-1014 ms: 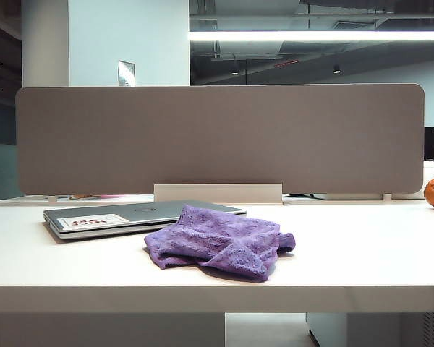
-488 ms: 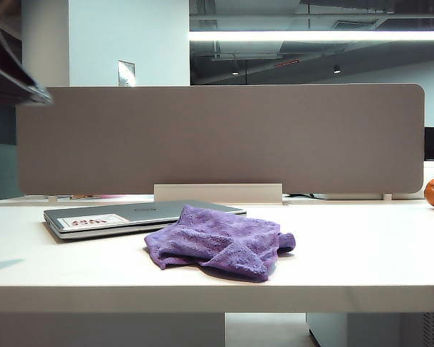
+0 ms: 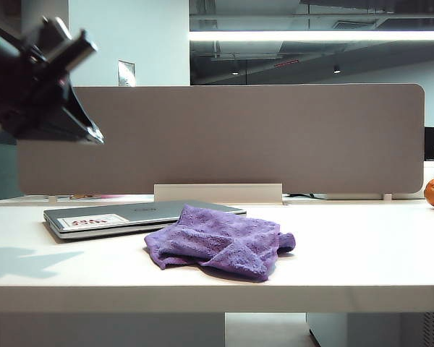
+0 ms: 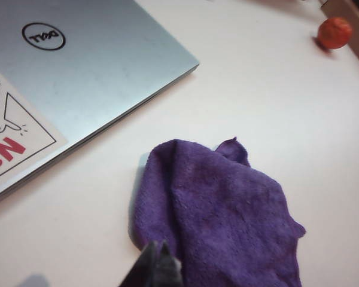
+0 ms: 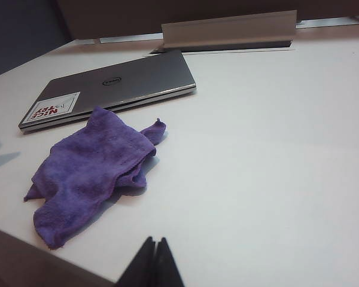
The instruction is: Pick up the purple rag and put it over the laptop.
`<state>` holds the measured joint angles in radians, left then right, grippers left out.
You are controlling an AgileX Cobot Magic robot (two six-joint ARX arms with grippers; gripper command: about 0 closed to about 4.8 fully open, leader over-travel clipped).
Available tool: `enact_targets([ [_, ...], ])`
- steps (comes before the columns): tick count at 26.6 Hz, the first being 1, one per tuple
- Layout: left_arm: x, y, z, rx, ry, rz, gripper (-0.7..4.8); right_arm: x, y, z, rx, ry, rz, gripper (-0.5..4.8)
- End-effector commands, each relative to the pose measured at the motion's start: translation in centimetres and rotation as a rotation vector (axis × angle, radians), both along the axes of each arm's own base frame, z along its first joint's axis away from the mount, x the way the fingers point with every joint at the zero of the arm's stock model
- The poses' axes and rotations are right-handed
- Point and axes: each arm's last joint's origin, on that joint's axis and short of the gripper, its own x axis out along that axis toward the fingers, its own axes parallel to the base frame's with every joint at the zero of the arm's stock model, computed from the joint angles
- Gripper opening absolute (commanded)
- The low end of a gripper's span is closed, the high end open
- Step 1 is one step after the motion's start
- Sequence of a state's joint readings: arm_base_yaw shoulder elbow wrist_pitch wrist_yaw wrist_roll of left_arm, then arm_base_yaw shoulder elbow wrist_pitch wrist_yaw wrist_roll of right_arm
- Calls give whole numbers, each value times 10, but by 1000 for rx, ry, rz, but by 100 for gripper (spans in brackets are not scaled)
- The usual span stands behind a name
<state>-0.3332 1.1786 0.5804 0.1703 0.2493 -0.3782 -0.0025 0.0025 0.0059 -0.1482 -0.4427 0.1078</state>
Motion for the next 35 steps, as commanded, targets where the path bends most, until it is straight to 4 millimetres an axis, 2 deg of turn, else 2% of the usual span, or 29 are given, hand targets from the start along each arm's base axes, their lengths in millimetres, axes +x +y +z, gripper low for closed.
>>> enact_targets([
  [1, 17, -8, -4, 15, 28, -9, -6, 0, 0, 1, 1, -17, 2, 22],
  [12, 43, -48, -19, 115, 60, -71, -6, 0, 0, 1, 0, -17, -2, 22],
  [20, 61, -60, -33, 147, 139, -88, -5, 0, 0, 1, 0, -17, -3, 22],
  [32, 83, -76, -39, 166, 166, -96, 1, 0, 0, 1, 0, -17, -2, 22],
  [34, 85, -77, -45, 179, 175, -83, 107, 0, 0, 1, 0, -17, -2, 22],
  [35, 86, -77, -49, 185, 185, -81, 204, 0, 0, 1, 0, -17, -2, 22],
])
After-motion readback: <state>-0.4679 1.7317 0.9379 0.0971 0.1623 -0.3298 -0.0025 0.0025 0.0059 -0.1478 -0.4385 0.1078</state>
